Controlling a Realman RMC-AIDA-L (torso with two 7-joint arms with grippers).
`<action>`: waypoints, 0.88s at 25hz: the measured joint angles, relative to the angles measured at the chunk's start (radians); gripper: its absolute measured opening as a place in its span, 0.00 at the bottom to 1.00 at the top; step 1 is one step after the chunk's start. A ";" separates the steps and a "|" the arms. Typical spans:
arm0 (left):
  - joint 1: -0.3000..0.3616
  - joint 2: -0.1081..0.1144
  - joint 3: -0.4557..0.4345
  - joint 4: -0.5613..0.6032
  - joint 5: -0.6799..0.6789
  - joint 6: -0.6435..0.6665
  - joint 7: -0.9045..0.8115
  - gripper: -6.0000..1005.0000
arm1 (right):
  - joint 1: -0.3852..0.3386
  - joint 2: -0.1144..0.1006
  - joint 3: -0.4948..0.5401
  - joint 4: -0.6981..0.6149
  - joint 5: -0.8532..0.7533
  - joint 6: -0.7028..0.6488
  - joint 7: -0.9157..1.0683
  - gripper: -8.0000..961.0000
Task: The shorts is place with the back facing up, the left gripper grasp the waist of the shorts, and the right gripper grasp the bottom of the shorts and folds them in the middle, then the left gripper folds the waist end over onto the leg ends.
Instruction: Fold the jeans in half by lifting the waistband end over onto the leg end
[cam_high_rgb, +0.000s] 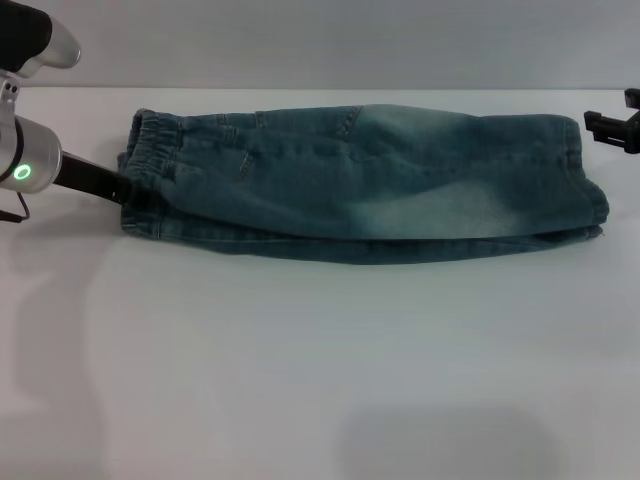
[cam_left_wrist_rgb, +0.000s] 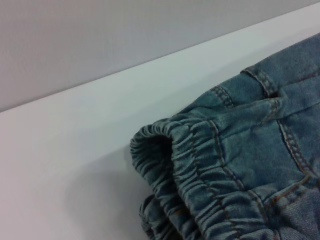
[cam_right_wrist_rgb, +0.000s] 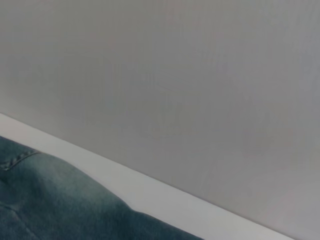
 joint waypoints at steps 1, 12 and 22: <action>0.001 0.000 0.002 0.001 0.000 0.000 0.000 0.60 | -0.001 0.000 0.000 -0.001 0.000 0.000 0.001 0.63; 0.005 0.000 0.007 0.015 0.002 0.003 0.006 0.29 | -0.011 0.003 -0.003 -0.004 0.020 -0.002 0.007 0.63; 0.043 -0.036 0.017 0.151 -0.005 0.050 0.002 0.19 | -0.026 0.004 -0.004 -0.001 0.090 0.008 0.001 0.63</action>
